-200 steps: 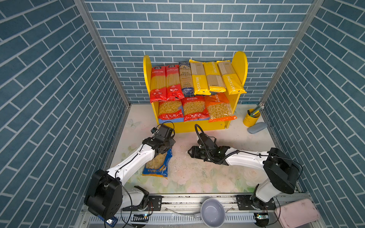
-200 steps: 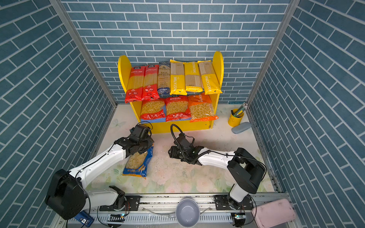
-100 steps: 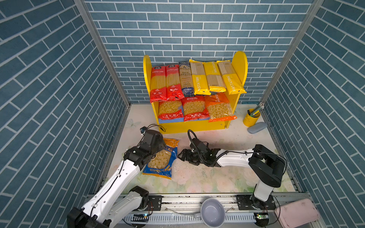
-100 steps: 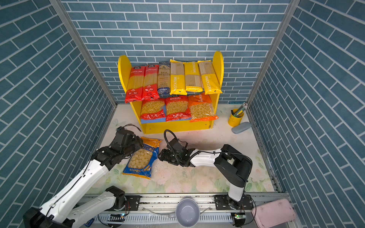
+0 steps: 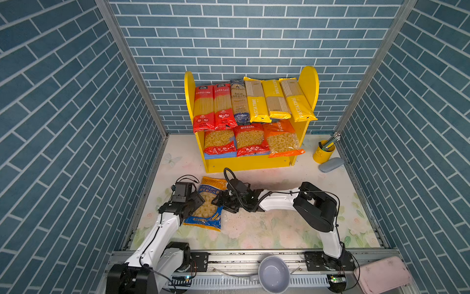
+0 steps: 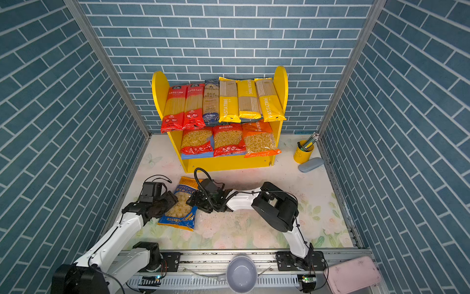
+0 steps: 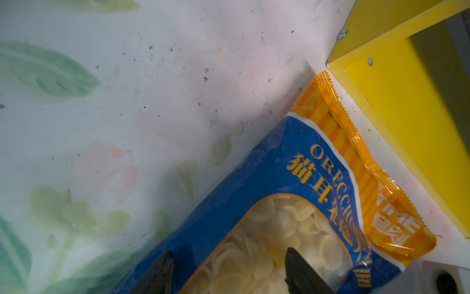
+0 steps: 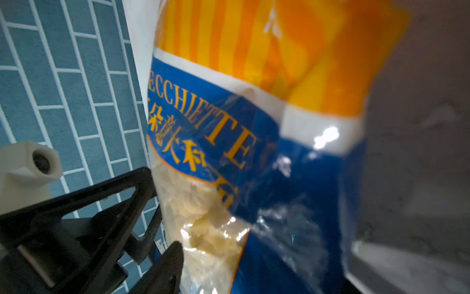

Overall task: Place and organize the pasta boxes and bags onto the shelf
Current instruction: 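Drag the orecchiette bag toward the shelf with the left gripper while the right gripper approaches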

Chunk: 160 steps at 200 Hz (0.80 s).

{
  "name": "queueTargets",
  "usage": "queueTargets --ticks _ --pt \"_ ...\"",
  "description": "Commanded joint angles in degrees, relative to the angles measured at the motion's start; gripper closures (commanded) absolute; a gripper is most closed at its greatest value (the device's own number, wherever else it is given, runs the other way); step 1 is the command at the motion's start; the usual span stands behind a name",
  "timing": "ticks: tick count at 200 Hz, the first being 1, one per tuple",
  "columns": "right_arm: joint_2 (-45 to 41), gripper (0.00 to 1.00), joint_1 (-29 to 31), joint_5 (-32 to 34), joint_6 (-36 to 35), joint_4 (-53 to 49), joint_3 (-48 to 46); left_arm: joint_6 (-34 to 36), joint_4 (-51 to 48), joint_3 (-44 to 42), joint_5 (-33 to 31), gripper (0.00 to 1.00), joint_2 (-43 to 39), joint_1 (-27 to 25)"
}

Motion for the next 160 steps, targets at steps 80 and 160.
queueTargets --ticks 80,160 --pt "-2.9 0.62 -0.99 5.23 -3.69 -1.7 -0.18 -11.27 11.61 -4.43 5.04 0.38 1.8 -9.42" --pt "-15.93 0.87 -10.41 3.45 -13.05 5.88 -14.42 -5.29 -0.87 2.59 -0.89 0.34 -5.69 -8.5"
